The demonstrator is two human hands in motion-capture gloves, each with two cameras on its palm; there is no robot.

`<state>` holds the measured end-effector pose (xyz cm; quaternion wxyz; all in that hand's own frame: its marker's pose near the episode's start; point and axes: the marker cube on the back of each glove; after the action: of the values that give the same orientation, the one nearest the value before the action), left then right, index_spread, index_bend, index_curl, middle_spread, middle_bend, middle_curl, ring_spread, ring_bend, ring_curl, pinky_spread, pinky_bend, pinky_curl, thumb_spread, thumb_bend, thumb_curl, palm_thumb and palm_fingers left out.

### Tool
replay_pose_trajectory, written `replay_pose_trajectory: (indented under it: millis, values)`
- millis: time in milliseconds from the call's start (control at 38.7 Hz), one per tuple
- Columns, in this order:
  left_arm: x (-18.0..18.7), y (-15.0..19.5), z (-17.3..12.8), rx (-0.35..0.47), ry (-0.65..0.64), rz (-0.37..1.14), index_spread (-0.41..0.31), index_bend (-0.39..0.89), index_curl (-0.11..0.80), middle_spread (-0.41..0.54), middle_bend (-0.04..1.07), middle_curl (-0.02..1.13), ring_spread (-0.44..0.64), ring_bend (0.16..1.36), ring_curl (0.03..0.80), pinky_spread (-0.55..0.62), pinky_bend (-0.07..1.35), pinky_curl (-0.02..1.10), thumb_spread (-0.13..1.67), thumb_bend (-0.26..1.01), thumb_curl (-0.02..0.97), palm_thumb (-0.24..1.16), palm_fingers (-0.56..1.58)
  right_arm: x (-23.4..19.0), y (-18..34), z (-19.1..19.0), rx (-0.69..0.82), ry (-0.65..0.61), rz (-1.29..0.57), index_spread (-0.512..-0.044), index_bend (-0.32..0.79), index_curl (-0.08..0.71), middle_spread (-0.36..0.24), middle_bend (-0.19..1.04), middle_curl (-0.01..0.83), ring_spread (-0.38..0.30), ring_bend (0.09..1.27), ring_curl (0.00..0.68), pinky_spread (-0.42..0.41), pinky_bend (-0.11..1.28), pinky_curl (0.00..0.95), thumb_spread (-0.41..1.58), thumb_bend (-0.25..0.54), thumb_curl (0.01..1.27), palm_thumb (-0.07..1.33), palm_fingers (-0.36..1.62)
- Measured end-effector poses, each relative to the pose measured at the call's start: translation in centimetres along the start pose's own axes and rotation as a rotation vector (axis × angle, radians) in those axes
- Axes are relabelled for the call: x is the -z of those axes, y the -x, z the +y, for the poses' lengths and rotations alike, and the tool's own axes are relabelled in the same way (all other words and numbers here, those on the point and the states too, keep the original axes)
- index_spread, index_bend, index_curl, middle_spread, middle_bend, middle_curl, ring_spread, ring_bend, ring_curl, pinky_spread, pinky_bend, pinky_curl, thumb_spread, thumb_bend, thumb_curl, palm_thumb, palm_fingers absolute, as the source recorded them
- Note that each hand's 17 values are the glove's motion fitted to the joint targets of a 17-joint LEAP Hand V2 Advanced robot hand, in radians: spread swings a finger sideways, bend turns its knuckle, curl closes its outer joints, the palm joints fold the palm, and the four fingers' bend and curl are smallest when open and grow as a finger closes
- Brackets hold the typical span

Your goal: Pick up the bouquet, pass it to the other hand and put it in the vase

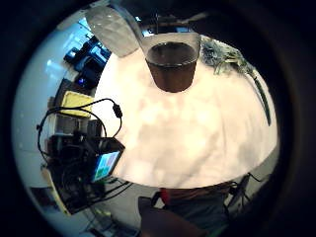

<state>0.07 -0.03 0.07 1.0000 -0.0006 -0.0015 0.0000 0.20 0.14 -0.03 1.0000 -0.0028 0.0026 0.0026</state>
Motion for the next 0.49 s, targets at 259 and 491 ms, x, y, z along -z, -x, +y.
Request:
replay_pose_trajectory:
  millis: [259,491]
  values:
    - [-0.3,-0.9,0.3,-0.014,0.019,0.008,-0.029,0.15,0.128,0.123,0.23,0.16,0.33,0.4,0.138,0.4,0.35,0.16,0.8,0.01,0.099,0.12,0.3,0.3,-0.2,0.2,-0.002,-0.008,-0.017,-0.321,0.15,0.126,0.039,0.22,0.136,0.143,0.24,0.095,0.25,0.43,0.184,0.89,0.083,0.1,0.21,0.18]
    - [0.3,-1.0,0.1,-0.018,-0.004,-0.003,-0.033,0.15,0.182,0.14,0.22,0.22,0.39,0.42,0.166,0.46,0.36,0.2,0.95,-0.02,0.15,0.12,0.27,-0.1,-0.4,0.0,-0.006,0.03,0.015,-0.362,0.15,0.172,0.047,0.22,0.193,0.169,0.25,0.13,0.285,0.43,0.227,1.05,0.04,0.15,0.22,0.15]
